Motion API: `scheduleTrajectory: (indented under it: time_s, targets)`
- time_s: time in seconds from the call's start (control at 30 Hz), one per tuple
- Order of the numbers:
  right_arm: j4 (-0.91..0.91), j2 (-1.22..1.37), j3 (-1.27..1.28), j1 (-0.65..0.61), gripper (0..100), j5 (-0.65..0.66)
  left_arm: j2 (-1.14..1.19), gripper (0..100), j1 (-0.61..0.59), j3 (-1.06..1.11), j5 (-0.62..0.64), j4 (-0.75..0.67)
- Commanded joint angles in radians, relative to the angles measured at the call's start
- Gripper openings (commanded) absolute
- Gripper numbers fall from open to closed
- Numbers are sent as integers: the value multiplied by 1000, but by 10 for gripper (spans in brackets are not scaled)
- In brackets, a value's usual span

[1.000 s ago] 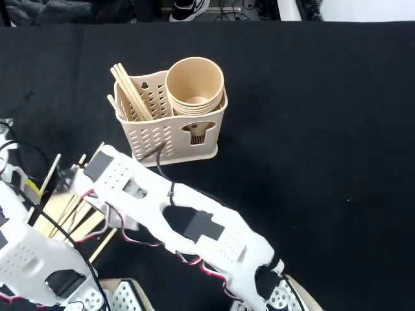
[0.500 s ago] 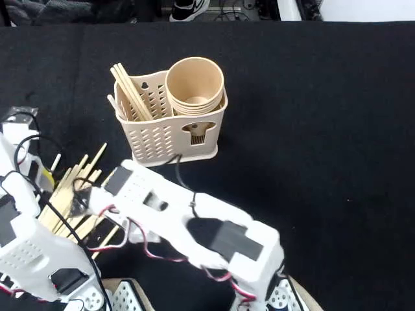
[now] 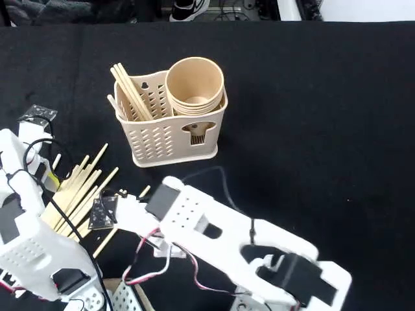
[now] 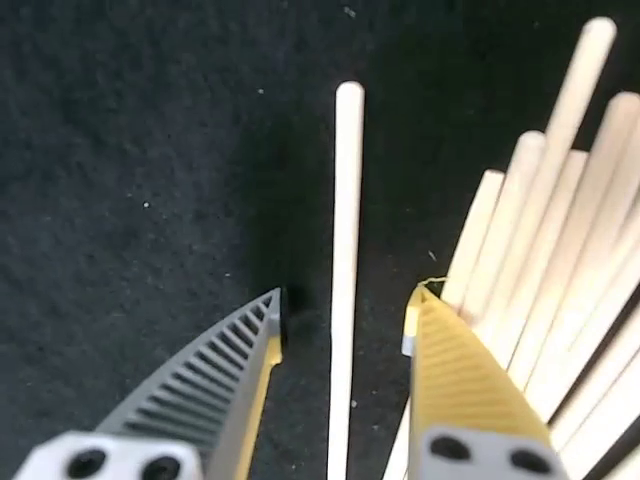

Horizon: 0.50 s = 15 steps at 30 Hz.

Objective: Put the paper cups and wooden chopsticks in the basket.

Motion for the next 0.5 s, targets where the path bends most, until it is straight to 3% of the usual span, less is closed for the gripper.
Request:
scheduleTrajectory:
  time_s: [0.0,0.1,0.47]
  targets:
    - [-5,-58,4,-3,283,-37,89,123,28,-35,-2,-9]
    - [-5,-58,4,-3,283,-43,92,22,30,-76,-2,74]
    - [-12,-64,1,-3,283,-43,54,29,38,-300,0,440]
